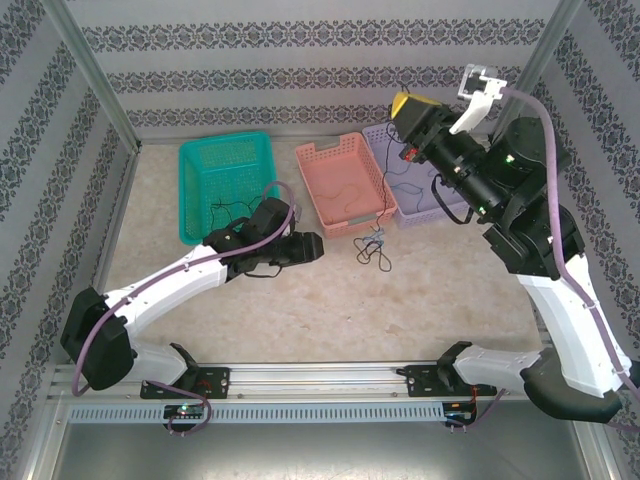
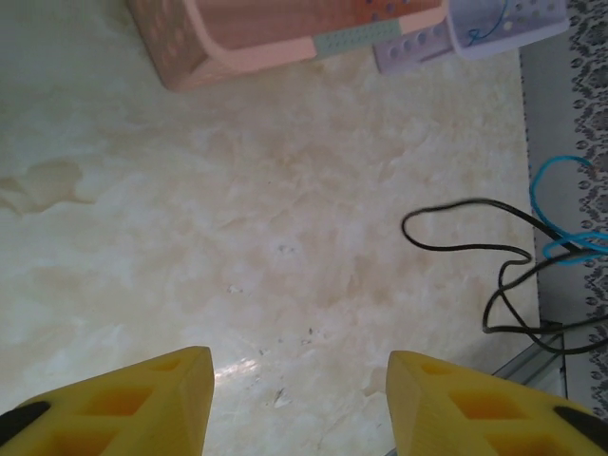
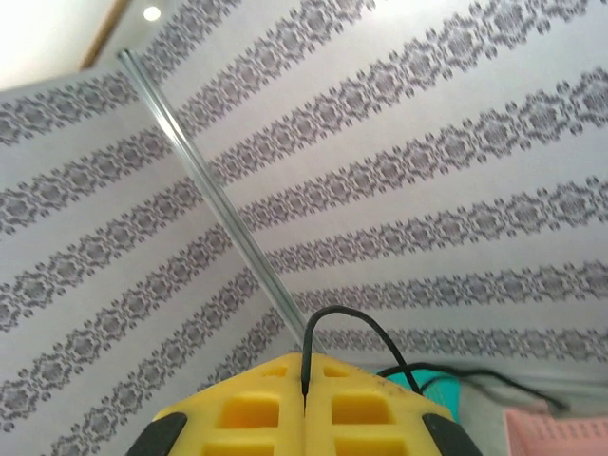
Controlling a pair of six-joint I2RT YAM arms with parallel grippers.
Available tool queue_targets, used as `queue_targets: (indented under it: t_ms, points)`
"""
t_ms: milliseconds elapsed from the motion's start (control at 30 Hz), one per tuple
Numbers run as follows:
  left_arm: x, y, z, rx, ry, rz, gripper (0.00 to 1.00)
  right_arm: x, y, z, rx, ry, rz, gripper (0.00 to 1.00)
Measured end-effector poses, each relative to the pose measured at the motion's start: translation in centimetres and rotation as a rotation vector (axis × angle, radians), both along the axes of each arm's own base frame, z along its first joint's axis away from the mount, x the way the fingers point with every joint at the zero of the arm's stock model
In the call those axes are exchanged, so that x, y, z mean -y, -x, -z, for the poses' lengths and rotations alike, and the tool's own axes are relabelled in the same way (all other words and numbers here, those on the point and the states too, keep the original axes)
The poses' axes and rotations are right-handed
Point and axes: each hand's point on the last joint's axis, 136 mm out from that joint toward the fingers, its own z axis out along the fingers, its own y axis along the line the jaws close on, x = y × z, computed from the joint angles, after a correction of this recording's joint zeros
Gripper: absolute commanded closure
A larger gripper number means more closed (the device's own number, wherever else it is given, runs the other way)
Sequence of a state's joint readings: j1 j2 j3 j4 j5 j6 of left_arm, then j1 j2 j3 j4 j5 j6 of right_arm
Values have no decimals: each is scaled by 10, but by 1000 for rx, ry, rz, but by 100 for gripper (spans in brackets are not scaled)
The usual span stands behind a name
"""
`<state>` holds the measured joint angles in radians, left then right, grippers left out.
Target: Untangle the cables
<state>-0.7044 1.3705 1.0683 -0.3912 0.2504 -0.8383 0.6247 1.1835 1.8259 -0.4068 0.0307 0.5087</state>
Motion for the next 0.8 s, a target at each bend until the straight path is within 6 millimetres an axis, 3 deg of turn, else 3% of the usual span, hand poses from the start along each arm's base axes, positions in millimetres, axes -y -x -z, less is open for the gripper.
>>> queue_targets:
  t_ms: [133, 367, 567, 667, 800]
  points:
    - [11, -3, -17, 39, 55, 36, 41, -8, -7, 15, -37, 15, -15, 100]
    - [38, -5, -48, 143, 193, 143, 34, -34, -28, 73, -203, 59, -38, 100]
    - [30, -1, -19, 102, 153, 112, 34, -46, -38, 126, -342, 80, -57, 100]
    - [28, -1, -13, 87, 147, 98, 36, -44, -39, 168, -438, 95, -53, 100]
    - [29, 2, -10, 87, 139, 114, 38, -6, -41, 240, -605, 107, 43, 100]
